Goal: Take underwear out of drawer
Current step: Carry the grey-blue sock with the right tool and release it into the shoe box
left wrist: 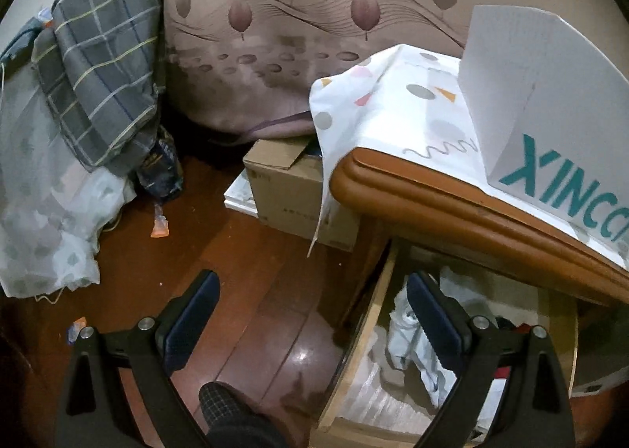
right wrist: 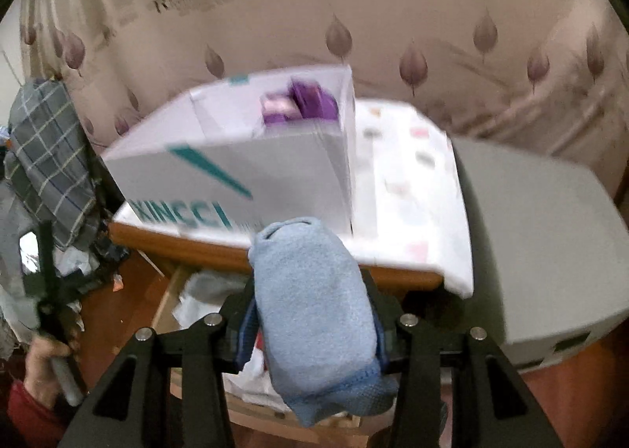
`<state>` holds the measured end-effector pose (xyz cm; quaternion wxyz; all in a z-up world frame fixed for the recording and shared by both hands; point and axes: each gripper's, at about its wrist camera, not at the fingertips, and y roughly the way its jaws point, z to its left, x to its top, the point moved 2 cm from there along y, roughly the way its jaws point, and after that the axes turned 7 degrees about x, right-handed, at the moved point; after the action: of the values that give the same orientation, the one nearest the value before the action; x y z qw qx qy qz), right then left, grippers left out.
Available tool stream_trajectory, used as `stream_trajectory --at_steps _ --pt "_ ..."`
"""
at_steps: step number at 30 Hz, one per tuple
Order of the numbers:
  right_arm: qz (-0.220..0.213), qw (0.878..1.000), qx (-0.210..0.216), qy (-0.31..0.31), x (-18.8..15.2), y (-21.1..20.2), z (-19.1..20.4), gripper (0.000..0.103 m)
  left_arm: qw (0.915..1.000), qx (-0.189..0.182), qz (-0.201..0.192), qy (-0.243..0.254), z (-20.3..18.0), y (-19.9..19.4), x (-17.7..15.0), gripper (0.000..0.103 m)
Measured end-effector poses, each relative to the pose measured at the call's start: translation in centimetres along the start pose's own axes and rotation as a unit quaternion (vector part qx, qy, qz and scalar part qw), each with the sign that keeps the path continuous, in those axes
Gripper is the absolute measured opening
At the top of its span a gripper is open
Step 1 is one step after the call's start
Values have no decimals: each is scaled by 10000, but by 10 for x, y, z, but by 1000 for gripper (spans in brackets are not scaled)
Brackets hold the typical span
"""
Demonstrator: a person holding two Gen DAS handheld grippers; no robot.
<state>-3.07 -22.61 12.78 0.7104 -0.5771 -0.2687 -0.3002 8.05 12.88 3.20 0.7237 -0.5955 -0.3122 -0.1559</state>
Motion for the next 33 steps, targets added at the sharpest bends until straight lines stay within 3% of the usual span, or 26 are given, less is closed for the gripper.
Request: stream_trajectory --at_steps 5,12,17,24,33 --pt "-198 9995 17 -226 41 -18 19 46 9998 124 117 -136 8 8 2 95" --pt "-159 9988 63 -470 91 -3 43 46 9977 167 363 -551 30 19 4 95" --pt "61 9984 22 -556 120 29 59 46 9953 223 541 -777 44 26 3 95" --pt "645 9959 45 -632 134 94 78 46 9935 326 730 -815 49 33 -1 95" --pt "1009 9932 37 -587 146 143 90 46 9930 383 792 -791 55 35 -1 95"
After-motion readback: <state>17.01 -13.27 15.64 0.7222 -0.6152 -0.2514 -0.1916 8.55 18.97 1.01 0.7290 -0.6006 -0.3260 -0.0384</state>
